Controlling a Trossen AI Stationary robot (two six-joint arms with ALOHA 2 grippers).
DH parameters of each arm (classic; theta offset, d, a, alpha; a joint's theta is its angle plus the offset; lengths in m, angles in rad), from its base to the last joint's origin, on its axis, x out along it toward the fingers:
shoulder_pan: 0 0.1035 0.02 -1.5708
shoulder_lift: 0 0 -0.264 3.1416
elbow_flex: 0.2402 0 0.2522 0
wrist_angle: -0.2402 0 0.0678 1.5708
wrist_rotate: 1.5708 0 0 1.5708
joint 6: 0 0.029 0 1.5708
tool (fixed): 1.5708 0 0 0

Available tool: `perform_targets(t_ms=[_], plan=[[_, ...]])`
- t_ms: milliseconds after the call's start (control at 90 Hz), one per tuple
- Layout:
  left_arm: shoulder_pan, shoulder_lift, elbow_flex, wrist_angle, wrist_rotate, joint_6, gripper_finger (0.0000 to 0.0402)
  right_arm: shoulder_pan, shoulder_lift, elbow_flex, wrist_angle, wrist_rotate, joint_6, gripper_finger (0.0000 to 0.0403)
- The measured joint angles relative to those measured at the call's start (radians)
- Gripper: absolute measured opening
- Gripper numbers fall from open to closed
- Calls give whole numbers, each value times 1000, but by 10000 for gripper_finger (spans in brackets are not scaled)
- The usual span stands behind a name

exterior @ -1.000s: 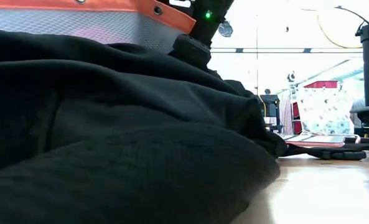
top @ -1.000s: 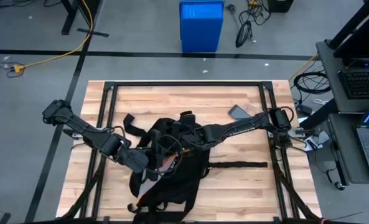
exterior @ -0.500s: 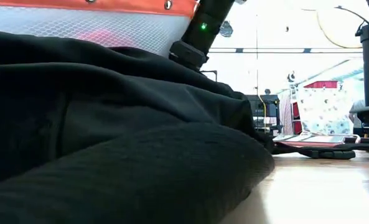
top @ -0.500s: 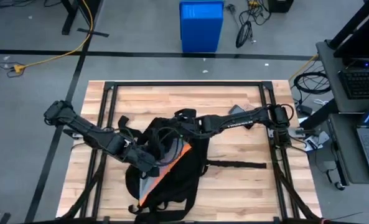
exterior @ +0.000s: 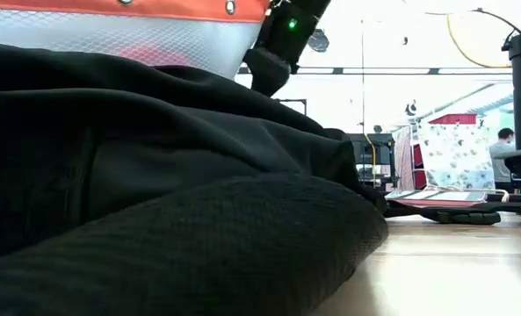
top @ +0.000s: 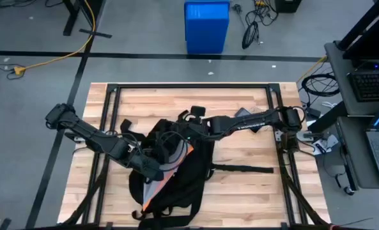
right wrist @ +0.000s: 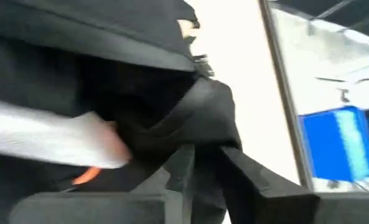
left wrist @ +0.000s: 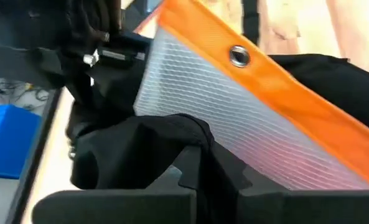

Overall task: Unpack backpack
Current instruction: Put the zip bag into the black backpack

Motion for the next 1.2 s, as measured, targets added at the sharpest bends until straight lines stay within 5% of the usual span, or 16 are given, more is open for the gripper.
perform_targets(t_ms=[244, 433, 511, 700, 978, 1200], plan=[[5, -10, 26, 1, -67, 76, 4, -20, -14, 0, -35, 110, -12, 77], [5, -10, 26, 3, -58, 71, 4, -1, -142, 0, -60, 218, -68, 74], [5, -10, 26, 3, -59, 70, 4, 41, -210, 0, -86, 173, -69, 74], [5, -10, 26, 3, -59, 70, 4, 180, -303, -29, -171, -187, 17, 74], [12, -10, 26, 2, -60, 98, 4, 444, -184, -229, 67, -225, 116, 112], [16, -10, 26, 13, -69, 129, 4, 487, -56, -234, 194, -229, 160, 163]])
